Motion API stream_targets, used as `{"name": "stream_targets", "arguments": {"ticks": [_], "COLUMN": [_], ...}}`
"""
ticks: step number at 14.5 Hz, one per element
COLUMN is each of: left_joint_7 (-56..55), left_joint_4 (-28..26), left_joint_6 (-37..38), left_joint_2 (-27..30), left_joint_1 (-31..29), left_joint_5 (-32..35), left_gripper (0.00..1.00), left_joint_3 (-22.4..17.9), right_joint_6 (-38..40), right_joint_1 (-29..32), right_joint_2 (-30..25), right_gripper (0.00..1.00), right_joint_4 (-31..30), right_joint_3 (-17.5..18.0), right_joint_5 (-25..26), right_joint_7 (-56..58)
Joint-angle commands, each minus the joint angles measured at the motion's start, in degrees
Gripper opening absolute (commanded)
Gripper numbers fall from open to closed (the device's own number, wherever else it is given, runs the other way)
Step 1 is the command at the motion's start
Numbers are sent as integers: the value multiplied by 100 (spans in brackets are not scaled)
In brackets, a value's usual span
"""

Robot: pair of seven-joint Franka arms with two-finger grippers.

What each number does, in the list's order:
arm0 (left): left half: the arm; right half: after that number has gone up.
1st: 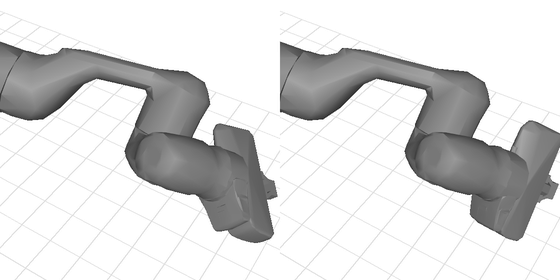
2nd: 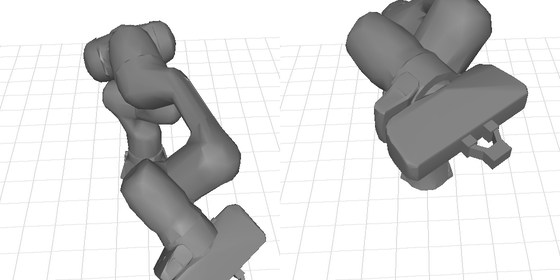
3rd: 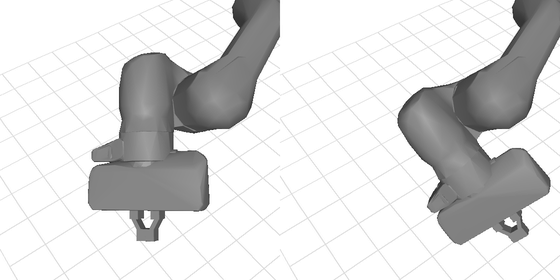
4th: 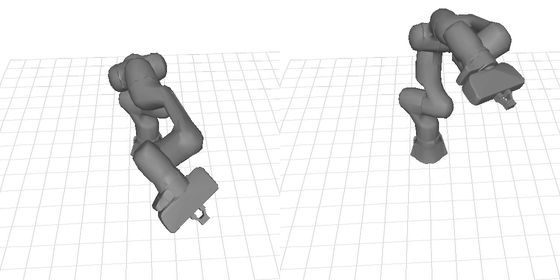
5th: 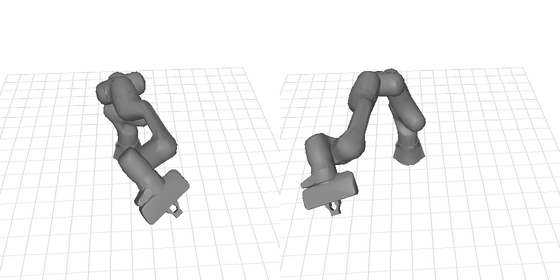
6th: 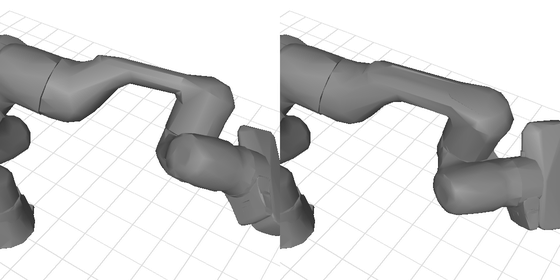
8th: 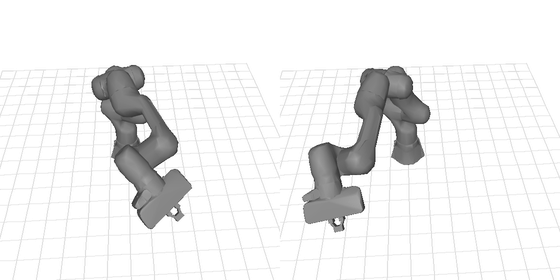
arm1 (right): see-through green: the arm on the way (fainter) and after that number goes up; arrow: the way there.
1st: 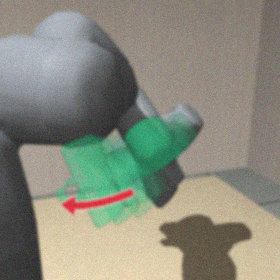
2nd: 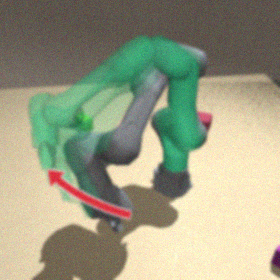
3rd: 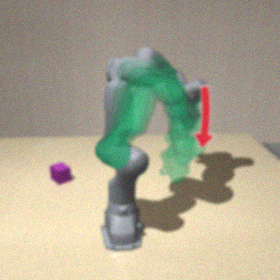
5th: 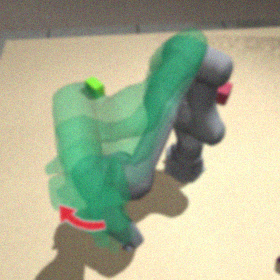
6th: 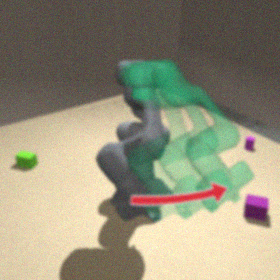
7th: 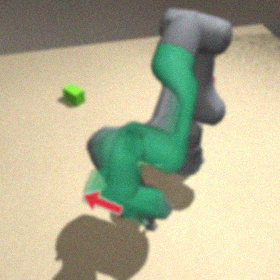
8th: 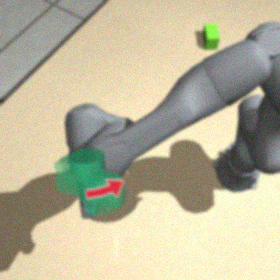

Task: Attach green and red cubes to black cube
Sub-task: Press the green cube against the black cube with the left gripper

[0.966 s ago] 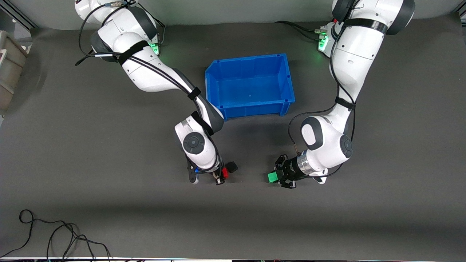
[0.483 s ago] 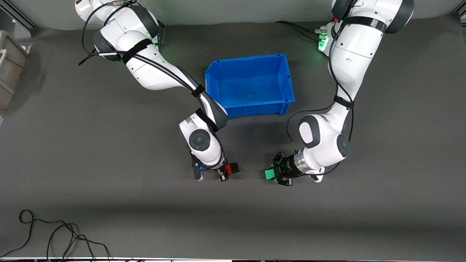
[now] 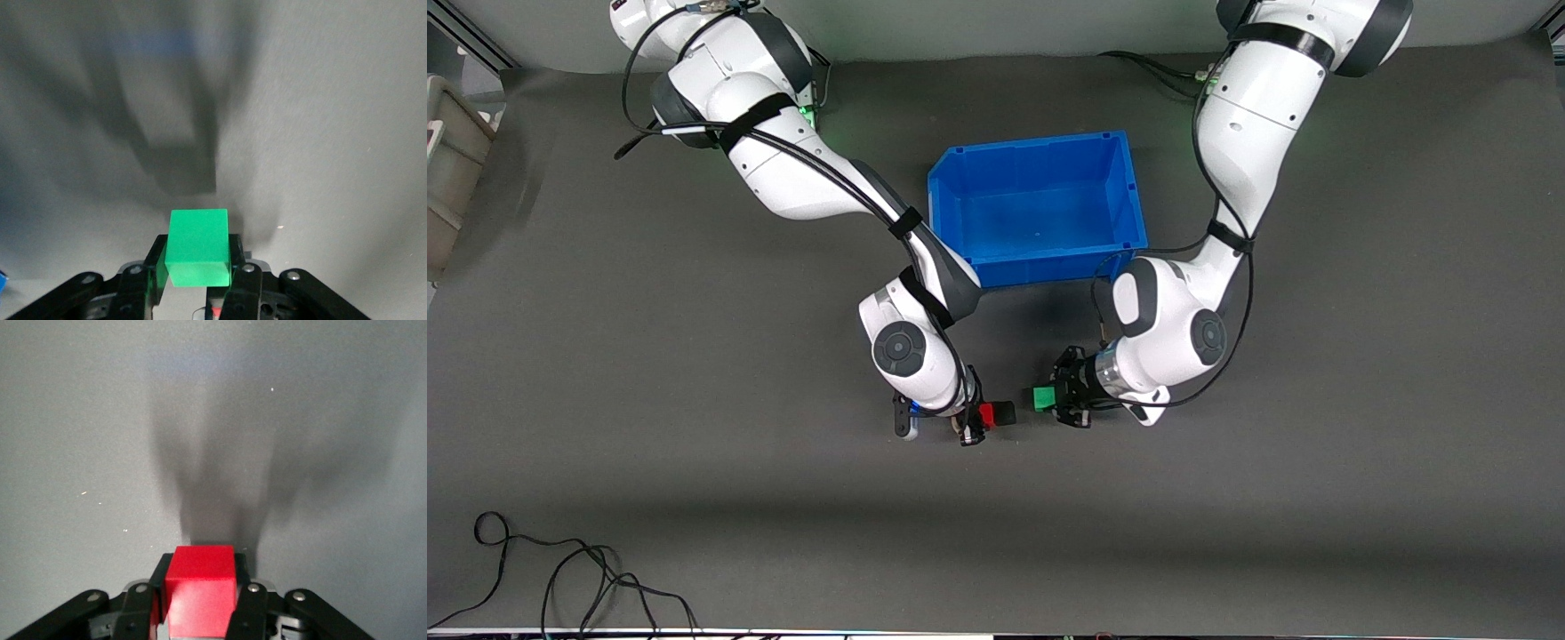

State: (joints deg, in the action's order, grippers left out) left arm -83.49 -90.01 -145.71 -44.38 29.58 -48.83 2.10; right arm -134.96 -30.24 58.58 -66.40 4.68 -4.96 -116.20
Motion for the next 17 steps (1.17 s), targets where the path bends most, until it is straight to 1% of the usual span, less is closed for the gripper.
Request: {"name": "stream_targets", "arguments": {"ticks": [1, 3, 5, 10, 13, 15, 16, 17], "left_joint_7": [-36, -132, -395, -1256, -1398, -1407, -1398, -1398], "left_joint_4": [-61, -26, 141, 212, 308, 344, 344, 352], "left_joint_6": [-237, -300, -352, -932, -1047, -1047, -1055, -1056], "left_joint_2": [26, -17, -157, -272, -360, -387, -387, -378], "left_joint_1": [144, 223, 258, 407, 460, 495, 504, 504], "left_joint_5": [-48, -57, -48, -21, 14, 23, 23, 23], "left_gripper": [0, 0, 0, 1, 2, 10, 16, 16], "left_joint_3": [-61, -61, -61, -61, -61, -70, -70, -70], "right_joint_6": [58, 67, 67, 41, 49, 49, 49, 49], "right_joint_1": [-8, -16, -17, -17, -17, -17, -17, -17], "right_joint_2": [-75, -75, -58, -14, -14, -14, -5, -5], "right_gripper": [16, 16, 17, 17, 17, 17, 18, 28], "right_joint_4": [-13, -22, -31, -31, -31, -31, -31, -31], "right_joint_3": [-2, -2, 6, -2, -2, -2, -2, -2], "right_joint_5": [-128, -136, -145, -110, -128, -136, -136, -136], "right_joint_7": [-166, -183, -262, -61, -113, -131, -131, -131]}}
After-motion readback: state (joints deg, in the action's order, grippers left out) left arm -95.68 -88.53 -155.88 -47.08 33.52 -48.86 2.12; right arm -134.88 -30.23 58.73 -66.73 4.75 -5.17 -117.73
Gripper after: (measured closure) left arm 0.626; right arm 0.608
